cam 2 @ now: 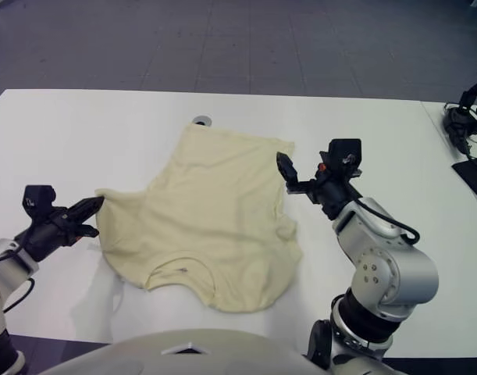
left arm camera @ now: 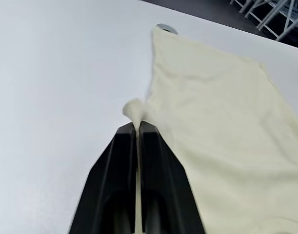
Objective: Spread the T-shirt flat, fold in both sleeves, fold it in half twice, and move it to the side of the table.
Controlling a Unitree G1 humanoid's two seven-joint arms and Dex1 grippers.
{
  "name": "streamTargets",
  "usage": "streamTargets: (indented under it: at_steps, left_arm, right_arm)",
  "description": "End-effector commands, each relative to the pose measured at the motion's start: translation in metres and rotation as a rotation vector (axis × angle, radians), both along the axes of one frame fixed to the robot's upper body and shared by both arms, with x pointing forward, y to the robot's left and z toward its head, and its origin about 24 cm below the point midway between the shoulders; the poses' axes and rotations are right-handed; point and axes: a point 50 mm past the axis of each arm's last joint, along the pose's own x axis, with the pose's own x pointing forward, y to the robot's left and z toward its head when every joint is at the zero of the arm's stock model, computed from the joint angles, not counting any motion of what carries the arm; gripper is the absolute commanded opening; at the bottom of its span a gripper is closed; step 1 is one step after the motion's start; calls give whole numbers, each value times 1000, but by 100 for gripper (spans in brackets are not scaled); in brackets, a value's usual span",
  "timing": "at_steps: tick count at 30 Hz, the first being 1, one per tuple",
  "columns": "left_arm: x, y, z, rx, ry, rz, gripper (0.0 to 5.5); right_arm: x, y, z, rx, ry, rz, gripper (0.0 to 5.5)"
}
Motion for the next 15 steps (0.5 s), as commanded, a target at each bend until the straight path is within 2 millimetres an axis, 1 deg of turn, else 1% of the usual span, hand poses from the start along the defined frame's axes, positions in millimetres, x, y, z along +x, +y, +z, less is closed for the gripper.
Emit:
streamTargets:
  at_steps: [1, 3, 4, 6, 9, 11, 12, 13, 14, 15]
  left_arm:
    - [-1, -25, 19, 74, -27, -235, 3]
    - [-5, -45, 23, 109, -25, -400, 3]
    - [-6, -54, 22, 125, -17, -466, 3]
    - [-7, -67, 15, 152, 8, -551, 3]
    - [-3, -79, -2, 193, 54, -613, 3]
    - [1, -85, -14, 210, 75, -630, 3]
    - [4, -86, -23, 250, 91, -617, 3]
    - [6, -88, -31, 276, 107, -609, 29]
    - [7, -89, -38, 294, 124, -591, 37]
    - [8, -91, -42, 300, 124, -571, 57]
  right_arm:
    - [-2, 3, 1, 1, -16, -5, 540]
    - [-1, 4, 0, 4, -18, 0, 540]
    - [0, 5, 0, 6, -20, 3, 540]
    - [2, 7, 0, 7, -24, 9, 540]
    - [4, 7, 1, 3, -27, 19, 540]
    - [6, 8, 1, 1, -28, 27, 540]
    - [7, 8, 2, -3, -27, 33, 540]
    - [8, 8, 2, -5, -26, 40, 540]
    - [8, 8, 1, -15, -19, 48, 540]
    - [8, 7, 0, -33, -6, 54, 540]
